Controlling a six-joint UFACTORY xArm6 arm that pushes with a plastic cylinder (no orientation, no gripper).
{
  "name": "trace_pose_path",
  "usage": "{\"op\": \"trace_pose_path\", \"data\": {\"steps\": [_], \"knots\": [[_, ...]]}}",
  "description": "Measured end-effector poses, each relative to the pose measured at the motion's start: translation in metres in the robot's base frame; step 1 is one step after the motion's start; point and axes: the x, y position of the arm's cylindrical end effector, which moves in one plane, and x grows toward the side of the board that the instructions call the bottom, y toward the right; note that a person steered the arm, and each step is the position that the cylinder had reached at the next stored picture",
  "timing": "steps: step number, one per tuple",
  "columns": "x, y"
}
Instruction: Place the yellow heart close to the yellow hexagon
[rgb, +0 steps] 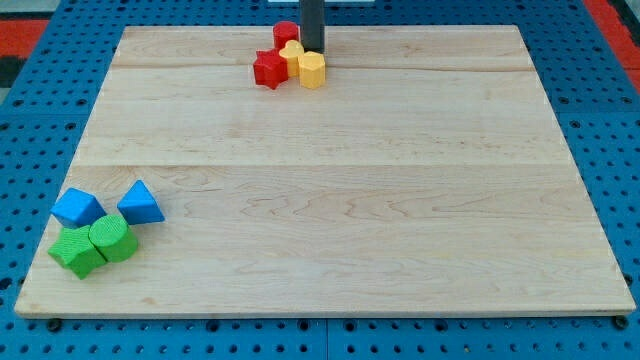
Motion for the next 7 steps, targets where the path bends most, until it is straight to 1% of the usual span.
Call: {"op": "trace_pose_path", "data": {"steps": [2, 3, 4, 5, 6, 7], "knots": [[0.046, 0.000], [0.060, 0.001], [0.008, 0.001], [-0.021, -0.016], [-0.018, -0.028], [-0.005, -0.026]]}}
